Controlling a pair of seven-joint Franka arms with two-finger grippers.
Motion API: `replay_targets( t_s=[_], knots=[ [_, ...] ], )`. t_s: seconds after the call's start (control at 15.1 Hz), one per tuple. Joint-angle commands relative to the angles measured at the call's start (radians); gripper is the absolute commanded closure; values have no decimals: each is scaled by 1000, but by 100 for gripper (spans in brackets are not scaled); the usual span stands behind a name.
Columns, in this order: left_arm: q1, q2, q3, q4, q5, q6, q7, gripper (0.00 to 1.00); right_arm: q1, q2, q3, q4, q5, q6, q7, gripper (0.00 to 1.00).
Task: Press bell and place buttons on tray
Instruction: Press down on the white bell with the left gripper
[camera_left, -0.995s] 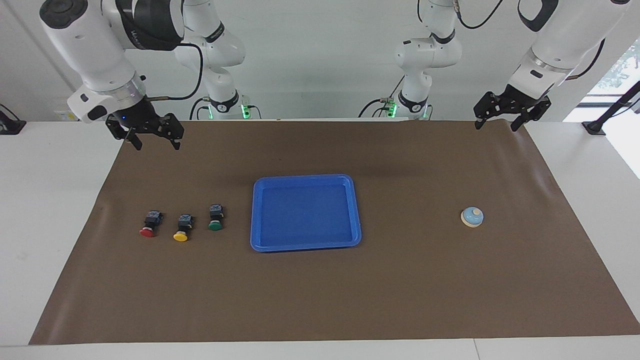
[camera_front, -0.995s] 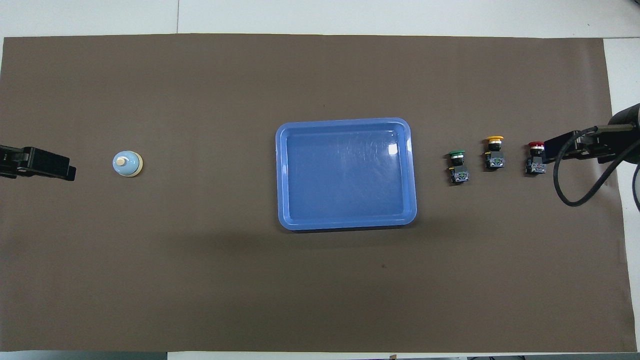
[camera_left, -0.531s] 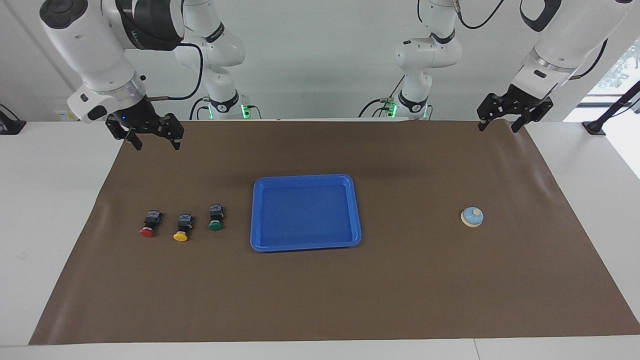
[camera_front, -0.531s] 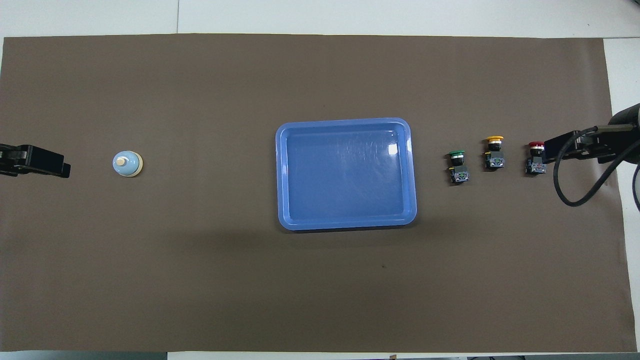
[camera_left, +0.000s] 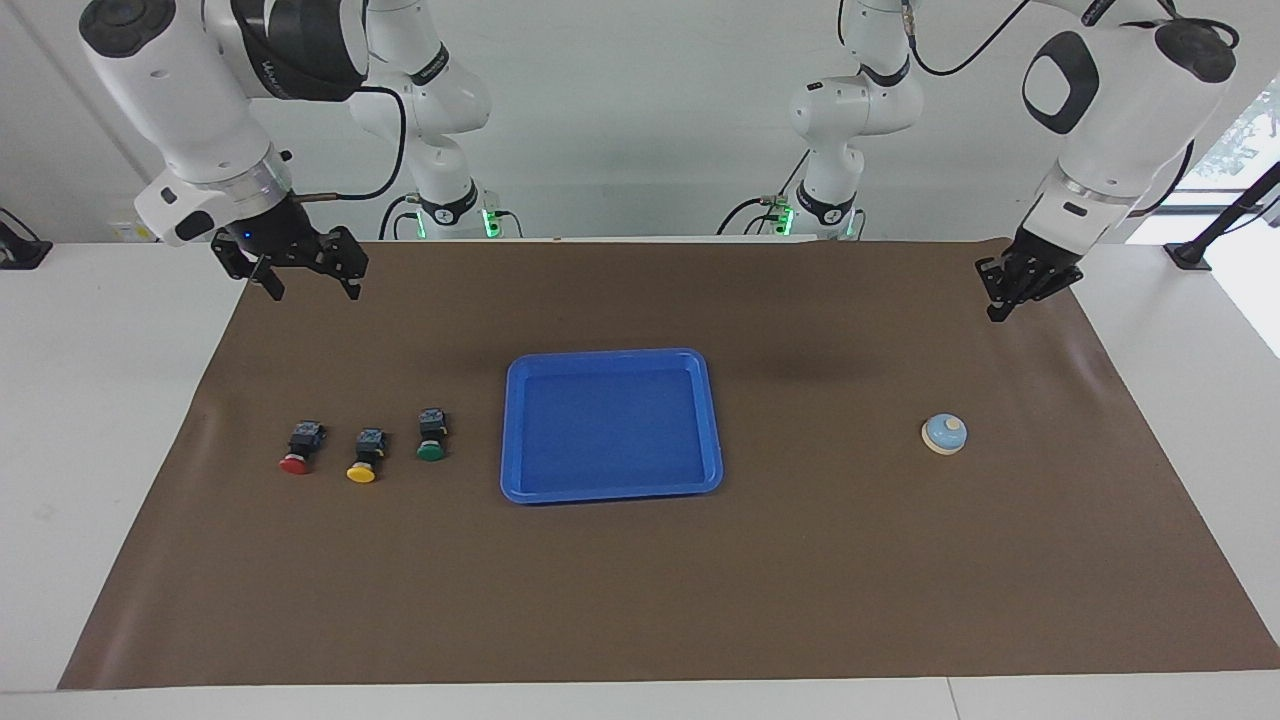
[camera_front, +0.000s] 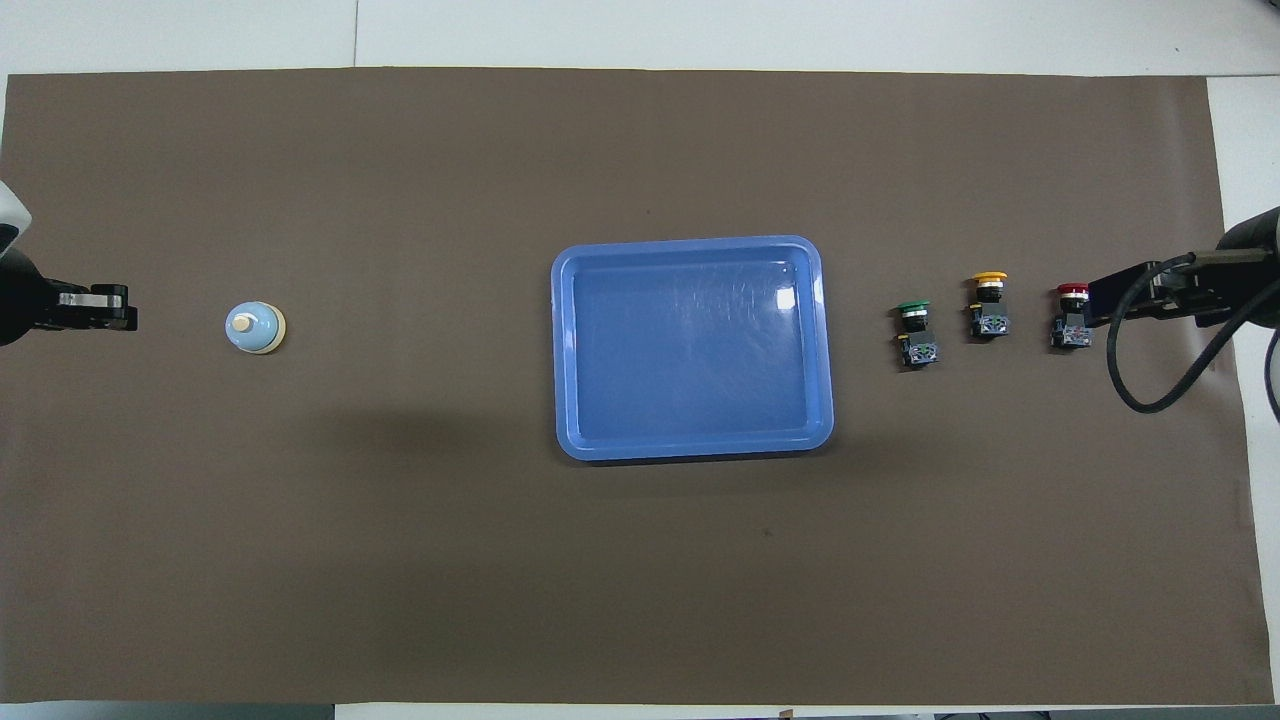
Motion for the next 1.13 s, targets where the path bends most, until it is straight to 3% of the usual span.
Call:
replay_targets(
  t_s=[0.0, 0.33, 1.06],
  knots=[
    [26, 42, -4, -55, 15, 120, 5, 100, -9, -14, 7, -9, 18, -14, 10, 0],
    [26, 180, -4, -61, 15, 273, 6, 100, -16, -14, 4, -9, 14, -14, 3, 0],
    [23, 222, -4, -223, 17, 446, 21, 99, -110, -14, 3, -9, 4, -14, -7, 0]
  ],
)
